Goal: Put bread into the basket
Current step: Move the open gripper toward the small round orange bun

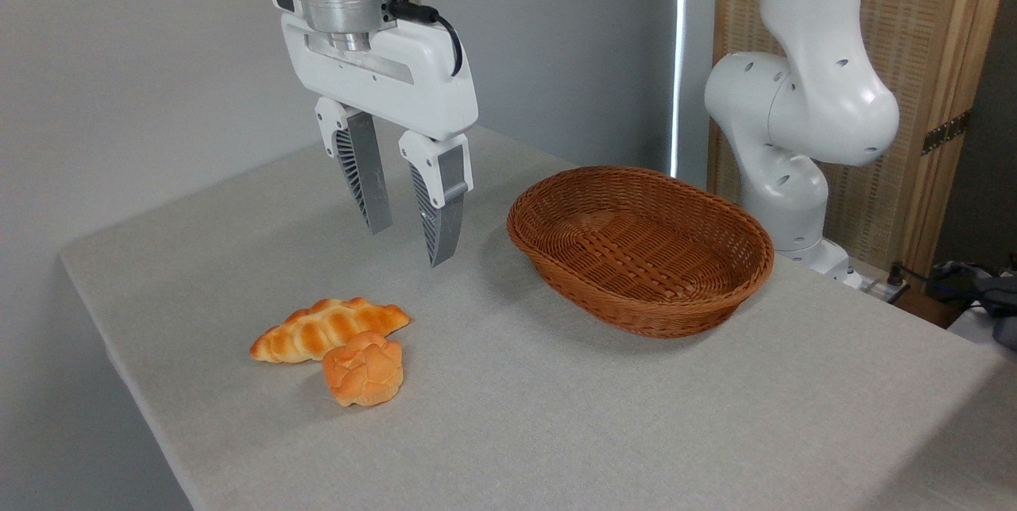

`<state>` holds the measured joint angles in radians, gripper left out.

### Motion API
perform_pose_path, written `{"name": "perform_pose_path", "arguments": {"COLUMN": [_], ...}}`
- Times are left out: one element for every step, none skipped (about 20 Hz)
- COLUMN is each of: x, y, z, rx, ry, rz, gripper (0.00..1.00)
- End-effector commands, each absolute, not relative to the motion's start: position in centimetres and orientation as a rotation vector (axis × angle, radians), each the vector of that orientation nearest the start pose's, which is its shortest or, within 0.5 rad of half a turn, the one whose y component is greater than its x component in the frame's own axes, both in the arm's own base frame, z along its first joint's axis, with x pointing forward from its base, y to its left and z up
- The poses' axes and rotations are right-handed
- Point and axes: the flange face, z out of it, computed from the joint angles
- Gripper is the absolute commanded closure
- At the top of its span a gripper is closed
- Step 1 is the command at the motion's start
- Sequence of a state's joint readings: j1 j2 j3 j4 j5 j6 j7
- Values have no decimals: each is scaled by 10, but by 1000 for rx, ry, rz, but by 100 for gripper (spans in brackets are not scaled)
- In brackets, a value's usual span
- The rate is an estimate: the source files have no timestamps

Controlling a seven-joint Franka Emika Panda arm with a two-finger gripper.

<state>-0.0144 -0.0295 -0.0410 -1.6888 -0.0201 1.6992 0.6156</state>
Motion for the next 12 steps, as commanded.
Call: {"name": "perform_pose_path", "arguments": {"x": [551, 551, 551, 551, 551, 551, 551, 551, 551, 551, 551, 551], "y": [-37, -35, -36, -36, -36, -36, -36, -36, -35, -35, -35, -35], "z": [603, 603, 603, 603, 603, 603, 603, 603, 603, 603, 603, 603], "rx": [-2991, -2993, -2994, -2991, -2994, -2994, -2994, -2994, -2994, -2994, -2995, -2995], "ry": [1044, 1037, 1037, 1042, 1037, 1037, 1037, 1037, 1037, 1037, 1035, 1035], "rz": [-63, -63, -66, -65, -66, -66, -66, -66, -66, -66, -66, -66], "gripper": [0, 0, 0, 0, 0, 0, 0, 0, 0, 0, 0, 0]}}
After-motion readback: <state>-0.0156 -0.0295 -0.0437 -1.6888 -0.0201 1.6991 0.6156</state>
